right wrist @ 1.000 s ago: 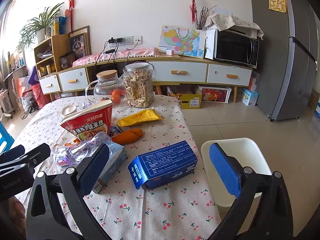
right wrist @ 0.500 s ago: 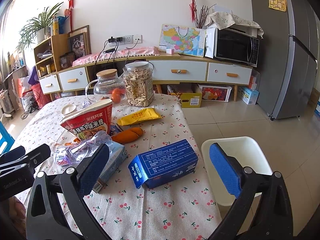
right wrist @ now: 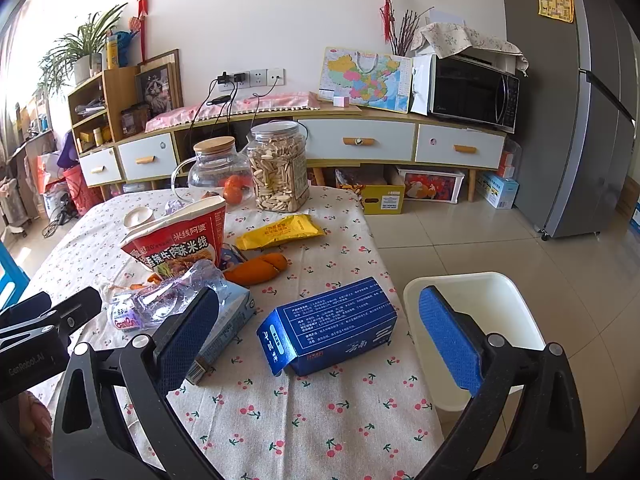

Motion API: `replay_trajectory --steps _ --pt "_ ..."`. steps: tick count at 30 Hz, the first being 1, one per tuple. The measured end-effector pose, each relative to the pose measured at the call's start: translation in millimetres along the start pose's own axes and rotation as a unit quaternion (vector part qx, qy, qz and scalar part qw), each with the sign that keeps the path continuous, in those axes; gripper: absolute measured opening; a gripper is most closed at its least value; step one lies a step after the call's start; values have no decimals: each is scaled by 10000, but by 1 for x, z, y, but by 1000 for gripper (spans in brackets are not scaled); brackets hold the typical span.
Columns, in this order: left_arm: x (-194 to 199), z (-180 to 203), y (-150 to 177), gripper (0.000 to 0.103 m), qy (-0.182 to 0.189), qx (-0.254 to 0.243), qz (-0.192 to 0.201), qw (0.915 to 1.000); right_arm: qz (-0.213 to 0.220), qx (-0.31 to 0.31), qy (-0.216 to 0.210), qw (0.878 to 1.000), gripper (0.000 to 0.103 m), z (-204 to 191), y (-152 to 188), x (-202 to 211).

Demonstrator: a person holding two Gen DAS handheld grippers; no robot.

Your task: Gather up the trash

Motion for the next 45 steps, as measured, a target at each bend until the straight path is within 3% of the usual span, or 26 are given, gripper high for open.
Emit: replay_trajectory --steps 45 --pt "-13 -3 9 97 -22 110 -337 9994 -190 -25 -30 9998 96 -1 12 -8"
Point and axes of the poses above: each gripper's, at about its wrist camera, not at the fingertips, and x roughly against the way its jaws point, z to its right, y to its underside, the point moved 10 cm from there along -x, roughly the way its jaws point, and after that the axes turned 11 degrees about -y, right-handed, at the moved point
